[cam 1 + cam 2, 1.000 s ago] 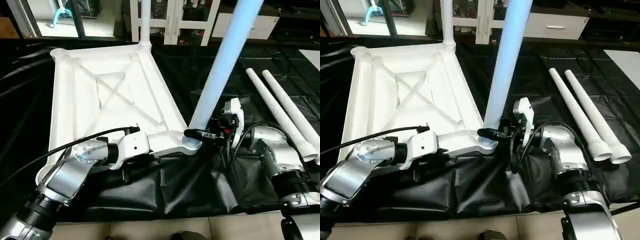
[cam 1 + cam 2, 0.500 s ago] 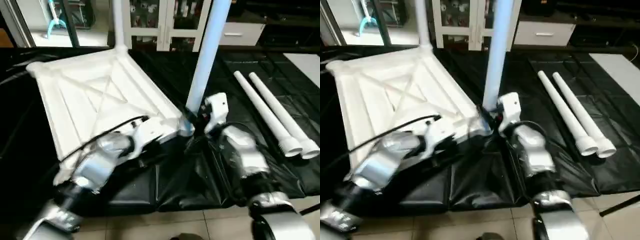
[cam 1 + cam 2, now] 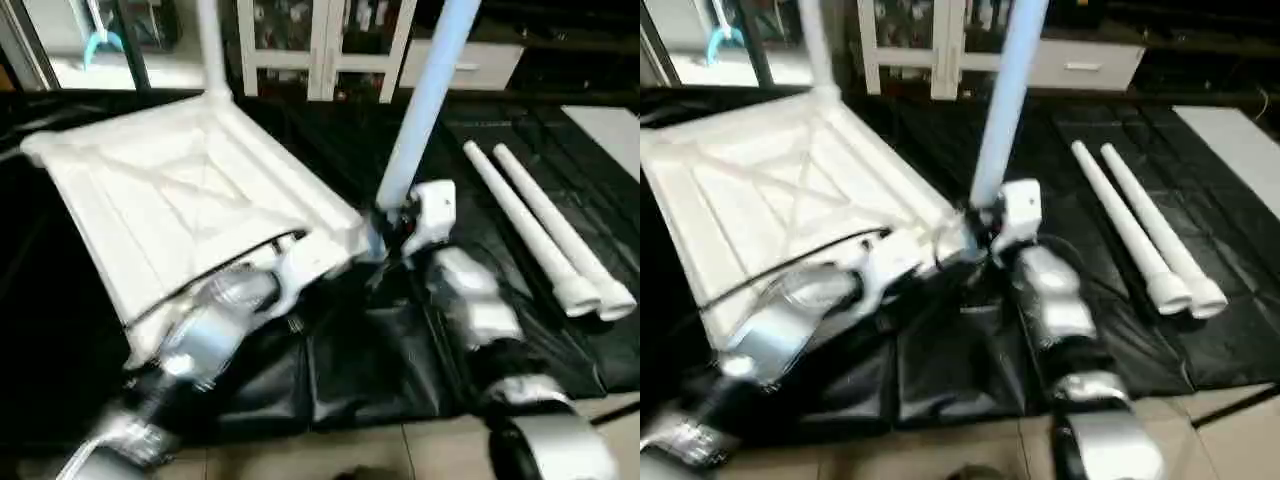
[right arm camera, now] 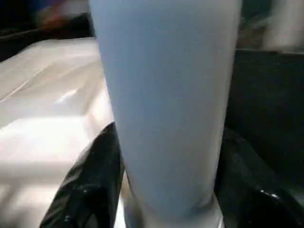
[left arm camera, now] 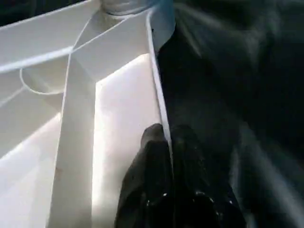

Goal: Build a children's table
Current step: Rotate leg to tighten

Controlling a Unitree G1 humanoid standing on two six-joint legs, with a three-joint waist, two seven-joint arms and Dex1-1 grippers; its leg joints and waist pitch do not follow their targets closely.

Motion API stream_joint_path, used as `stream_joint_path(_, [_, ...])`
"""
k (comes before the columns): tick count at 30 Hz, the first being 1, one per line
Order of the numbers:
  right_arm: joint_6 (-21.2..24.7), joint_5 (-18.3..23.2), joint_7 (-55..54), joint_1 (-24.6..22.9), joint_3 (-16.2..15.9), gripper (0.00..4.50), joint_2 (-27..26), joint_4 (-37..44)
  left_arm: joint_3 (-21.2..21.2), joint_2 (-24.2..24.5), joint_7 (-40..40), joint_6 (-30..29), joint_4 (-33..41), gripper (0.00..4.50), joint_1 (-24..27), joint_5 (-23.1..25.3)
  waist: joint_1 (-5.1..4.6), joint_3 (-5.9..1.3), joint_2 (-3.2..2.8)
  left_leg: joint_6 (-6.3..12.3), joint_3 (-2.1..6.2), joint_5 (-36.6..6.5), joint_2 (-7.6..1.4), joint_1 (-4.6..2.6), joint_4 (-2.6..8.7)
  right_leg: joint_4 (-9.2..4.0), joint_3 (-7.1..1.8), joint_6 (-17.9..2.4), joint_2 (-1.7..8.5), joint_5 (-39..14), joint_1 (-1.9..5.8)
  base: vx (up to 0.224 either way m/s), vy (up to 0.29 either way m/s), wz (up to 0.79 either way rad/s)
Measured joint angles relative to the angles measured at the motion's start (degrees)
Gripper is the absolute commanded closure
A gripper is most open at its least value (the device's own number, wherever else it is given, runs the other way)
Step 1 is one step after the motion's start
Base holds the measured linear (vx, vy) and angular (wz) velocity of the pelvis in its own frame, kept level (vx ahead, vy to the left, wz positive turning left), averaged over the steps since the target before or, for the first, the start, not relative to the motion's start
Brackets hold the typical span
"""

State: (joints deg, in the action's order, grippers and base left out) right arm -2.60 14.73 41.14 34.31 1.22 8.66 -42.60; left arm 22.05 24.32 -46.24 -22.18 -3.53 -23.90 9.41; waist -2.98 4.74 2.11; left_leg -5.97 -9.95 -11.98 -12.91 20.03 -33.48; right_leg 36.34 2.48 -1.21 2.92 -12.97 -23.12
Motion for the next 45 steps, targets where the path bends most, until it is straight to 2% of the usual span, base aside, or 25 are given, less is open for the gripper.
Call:
stream_joint_path(3, [3.13,1.59,9.3,-0.79,-2.81,1.46,3.64,3.19,-1.03,4.27,-4.48,5.41,1.4,4.5,2.57,-1.87,0.3,0.15,-0.22,0.07,-0.01,0.04,-0.03,0.05,0.02,-0.05,0.01,-0.01,0.01,0.0,-0.04,0.0,0.0,0.0])
stream_joint_path(5, [4.28,1.3,17.43,-0.93,-5.52,1.46,7.88,5.34,-1.01,7.35,-6.46,9.44,2.18,4.5,4.2,-3.03,0.89,0.2,-0.3,0.27,-0.03,0.13,-0.02,0.05,0.09,-0.2,0.02,-0.01,0.03,-0.01,-0.05,0.0,0.0,0.0])
stream_joint_path(7, [5.18,1.45,21.56,-0.92,-5.7,1.46,8.8,5.95,-1.36,7.98,-7.86,10.18,2.39,4.5,4.44,-3.76,1.45,0.23,-0.27,0.33,-0.09,0.13,-0.01,0.04,0.07,-0.21,-0.02,-0.01,0.05,-0.01,-0.17,0.0,0.0,0.0])
stream_joint_path(10, [6.38,2.44,25.36,-0.89,-5.68,1.46,10.07,5.99,-2.03,8.53,-8.7,10.28,2.66,4.5,4.49,-4.81,1.77,0.24,-0.26,0.38,-0.18,0.11,0.01,0.05,0.08,-0.2,-0.07,-0.01,0.07,-0.01,-0.23,0.0,0.0,0.0])
stream_joint_path(11, [6.5,2.82,26.11,-0.89,-5.66,1.46,10.52,5.99,-2.14,8.69,-8.84,10.54,2.62,4.5,4.56,-4.92,1.76,0.24,-0.24,0.38,-0.21,0.11,0.01,0.04,0.08,-0.18,-0.09,-0.01,0.07,-0.01,-0.24,0.0,0.0,0.0])
stream_joint_path(13, [7.25,3.42,26.94,-0.87,-5.62,1.8,10.93,5.99,-2.63,8.94,-9.25,11.31,2.43,4.5,4.77,-5.13,1.73,0.26,-0.21,0.38,-0.22,0.11,0.0,0.04,0.09,-0.14,-0.08,-0.01,0.07,-0.01,-0.24,0.0,0.0,0.0])
stream_joint_path(17, [8.14,3.71,27.25,-0.87,-5.5,2.16,10.33,5.99,-2.99,8.97,-9.24,11.5,2.15,4.5,4.96,-5.3,1.69,0.27,-0.24,0.38,-0.27,0.13,-0.01,0.03,0.13,-0.05,-0.11,-0.01,0.07,-0.01,-0.24,0.0,0.0,0.0])
stream_joint_path(26, [7.97,3.05,25.62,-1.37,-5.48,2.36,9.62,6.99,-3.18,8.97,-9.39,11.0,2.19,4.5,5.05,-5.42,1.58,0.28,-0.23,0.37,-0.34,0.13,-0.01,0.02,0.12,0.0,-0.18,-0.01,0.06,-0.01,-0.24,0.0,0.0,0.0])
stream_joint_path(28, [6.91,2.3,22.54,-1.79,-5.24,2.37,8.2,7.3,-3.25,8.62,-9.17,9.9,1.8,4.5,4.8,-5.25,1.38,0.27,-0.18,0.36,-0.36,0.13,-0.01,-0.05,0.08,0.14,-0.22,-0.01,0.05,-0.01,-0.24,0.0,0.0,0.0])
stream_joint_path(30, [5.68,0.46,14.26,-2.0,-4.0,2.4,5.1,6.72,-3.28,6.64,-7.44,6.64,0.41,4.5,2.87,-4.04,1.17,0.26,-0.16,0.1,-0.35,0.12,0.0,-0.14,-0.01,0.33,-0.24,-0.02,0.02,-0.01,-0.24,0.0,0.0,0.0])
stream_joint_path(34, [4.56,-2.51,-8.76,-0.09,-1.27,2.44,-1.65,4.04,-2.35,-2.0,-0.34,-3.67,-2.28,4.5,-1.57,-0.56,0.6,0.18,-0.05,-0.4,-0.31,0.21,0.03,-0.43,0.03,0.54,-0.3,-0.07,0.03,0.03,-0.14,0.0,0.0,0.0])
stream_joint_path(37, [4.55,-3.73,-23.7,2.32,1.67,2.48,-6.0,0.83,-1.7,-10.51,7.03,-10.15,-6.84,4.5,-5.54,1.16,0.81,0.09,0.06,-0.42,-0.25,0.21,0.05,-0.62,0.01,0.51,-0.28,-0.06,0.08,0.02,0.09,0.0,0.0,0.0])
stream_joint_path(40, [3.56,-4.46,-30.57,3.37,2.87,2.49,-7.71,-0.86,-1.31,-14.21,10.51,-12.92,-9.24,4.5,-7.55,1.58,1.41,-0.05,0.21,-0.42,-0.21,0.21,0.1,-0.61,0.02,0.38,-0.29,-0.05,0.09,0.02,0.21,0.0,0.0,0.0])
stream_joint_path(45, [2.27,-4.24,-28.94,3.36,3.98,2.49,-8.23,-1.45,-1.18,-13.88,9.67,-12.97,-8.85,4.5,-7.61,1.7,1.58,-0.15,0.38,-0.39,-0.09,0.19,0.11,-0.4,0.06,0.16,-0.25,-0.01,0.1,0.05,0.18,0.0,0.0,0.0])
